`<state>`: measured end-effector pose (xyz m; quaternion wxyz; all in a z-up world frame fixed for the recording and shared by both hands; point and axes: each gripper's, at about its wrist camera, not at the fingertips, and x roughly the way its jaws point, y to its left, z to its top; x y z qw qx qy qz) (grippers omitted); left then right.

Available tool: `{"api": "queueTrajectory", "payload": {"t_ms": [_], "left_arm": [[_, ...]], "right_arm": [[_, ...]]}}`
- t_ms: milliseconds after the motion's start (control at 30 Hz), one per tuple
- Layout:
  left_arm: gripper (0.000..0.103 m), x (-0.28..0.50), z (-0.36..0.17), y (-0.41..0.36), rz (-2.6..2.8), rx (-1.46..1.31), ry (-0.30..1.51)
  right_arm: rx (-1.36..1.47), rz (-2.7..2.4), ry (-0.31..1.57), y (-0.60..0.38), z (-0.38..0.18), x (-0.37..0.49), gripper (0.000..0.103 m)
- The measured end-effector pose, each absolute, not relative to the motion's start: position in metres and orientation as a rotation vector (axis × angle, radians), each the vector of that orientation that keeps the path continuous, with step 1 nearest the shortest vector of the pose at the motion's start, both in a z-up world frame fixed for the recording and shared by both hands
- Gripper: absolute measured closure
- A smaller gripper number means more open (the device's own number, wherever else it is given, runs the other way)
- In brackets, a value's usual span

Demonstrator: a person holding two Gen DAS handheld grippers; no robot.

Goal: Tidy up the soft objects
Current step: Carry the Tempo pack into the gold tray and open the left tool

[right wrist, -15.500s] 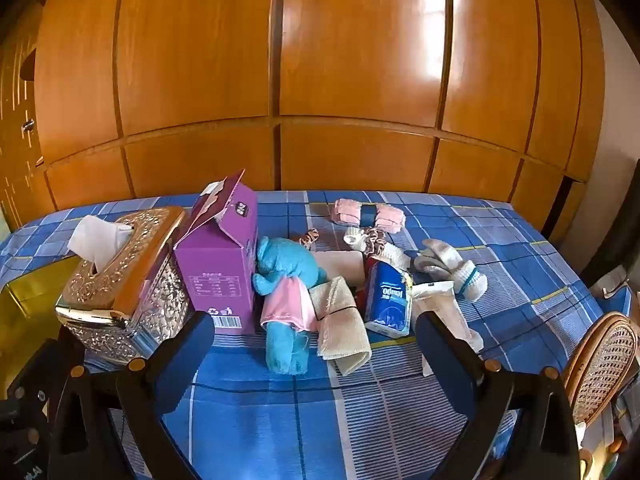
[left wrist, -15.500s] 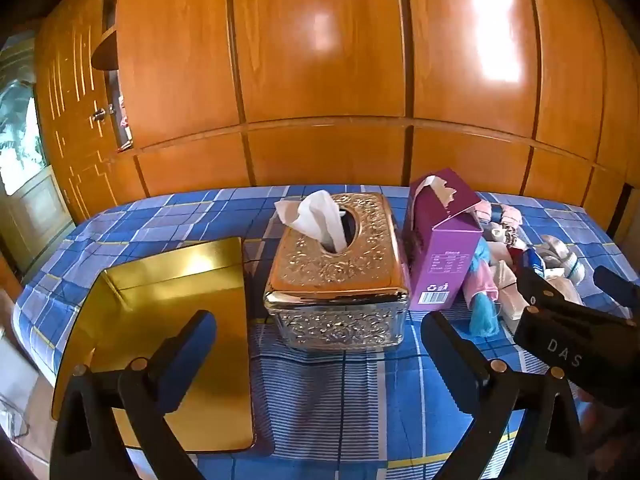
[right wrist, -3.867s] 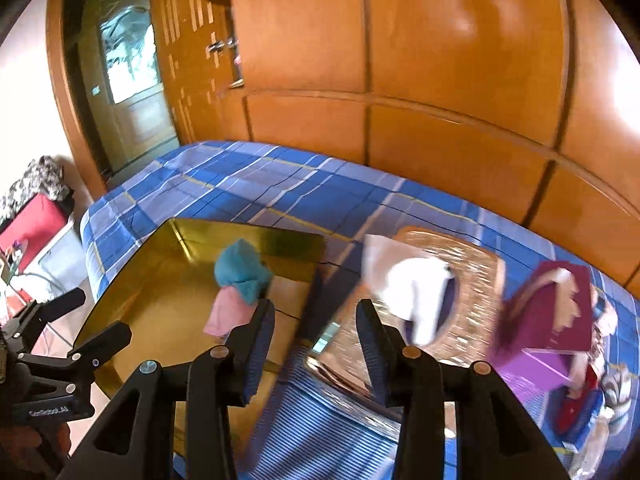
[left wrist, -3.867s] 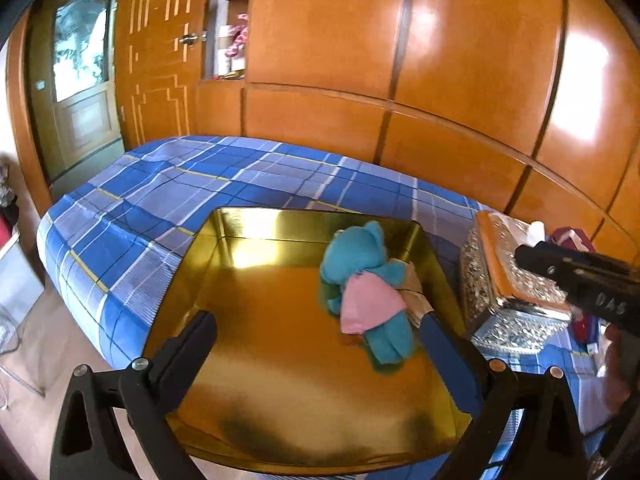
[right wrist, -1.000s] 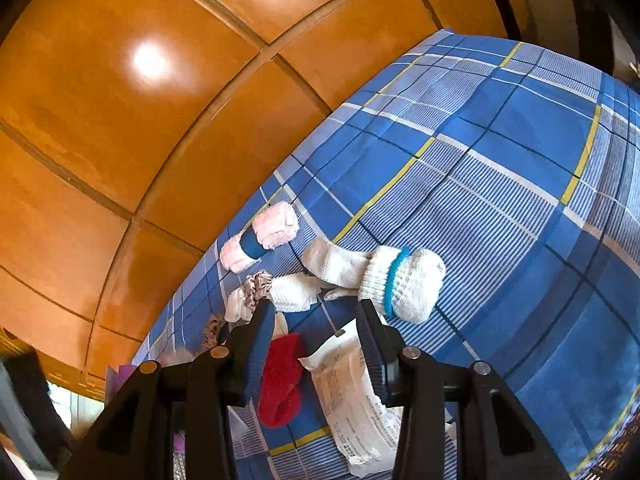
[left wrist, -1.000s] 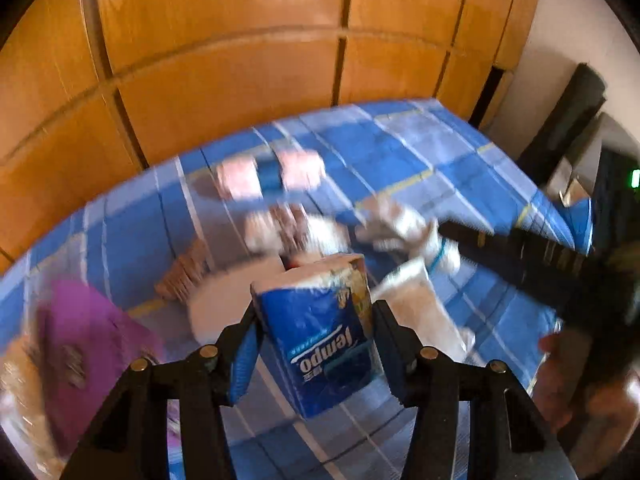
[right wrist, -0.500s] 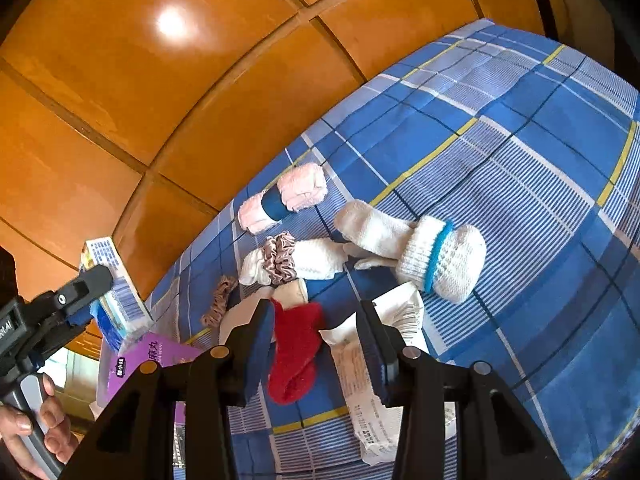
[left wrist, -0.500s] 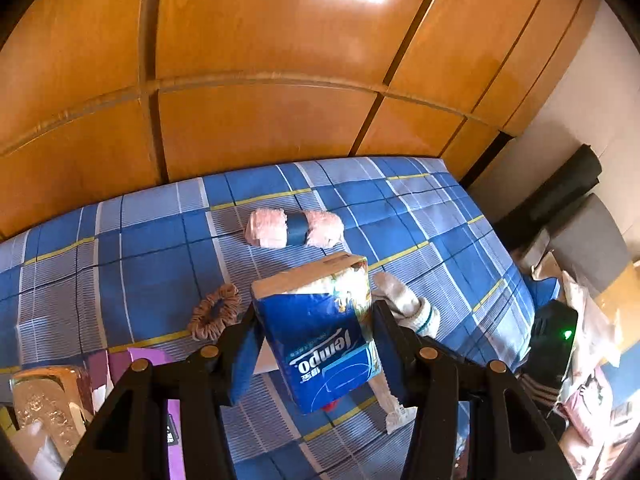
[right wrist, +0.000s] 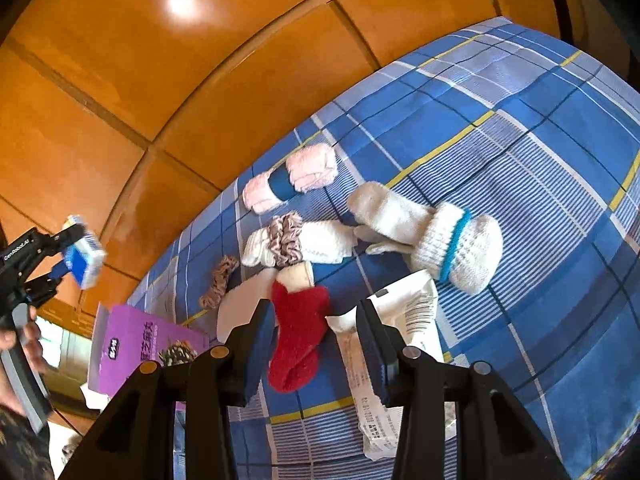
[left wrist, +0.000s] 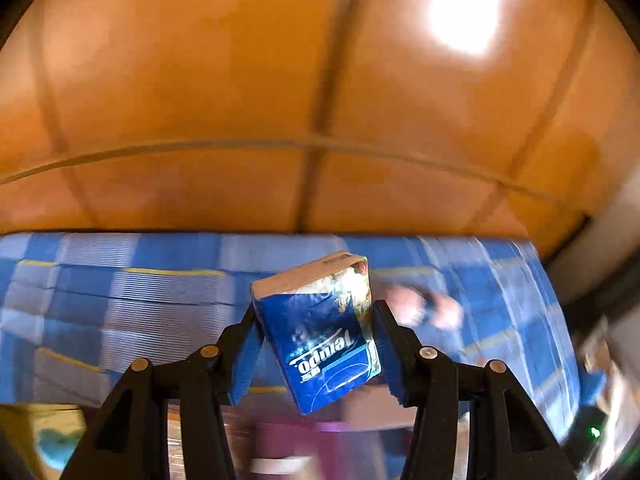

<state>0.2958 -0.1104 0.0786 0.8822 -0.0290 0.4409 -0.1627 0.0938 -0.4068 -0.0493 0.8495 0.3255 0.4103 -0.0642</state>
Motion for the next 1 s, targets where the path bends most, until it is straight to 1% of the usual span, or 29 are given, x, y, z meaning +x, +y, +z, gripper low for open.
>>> {"api": "queueTrajectory", "payload": {"t_ms": [100, 267, 567, 833, 1000], "left_arm": [[0.050, 0.297, 0.085, -0.059, -0.250, -0.090, 0.884], [0.050, 0.277, 0.078, 0.017, -0.156, -0.103, 0.860], [0.050, 0.210, 0.038, 0.129, -0.030, -0.211, 0.863], [0.049, 0.140, -0.007, 0.184, 0.036, -0.263, 0.878], [0.049, 0.108, -0.035, 0.205, 0.081, -0.271, 0.902]], "right_arm": [[0.656, -0.126, 0.880, -0.401, -0.050, 0.095, 0.061], [0.597, -0.121, 0.904, -0.391, -0.051, 0.099, 0.061], [0.465, -0.101, 0.980, -0.370, -0.058, 0.110, 0.061], [0.372, -0.117, 1.048, -0.356, -0.067, 0.132, 0.061], [0.306, -0.117, 1.104, -0.342, -0.080, 0.155, 0.061]]}}
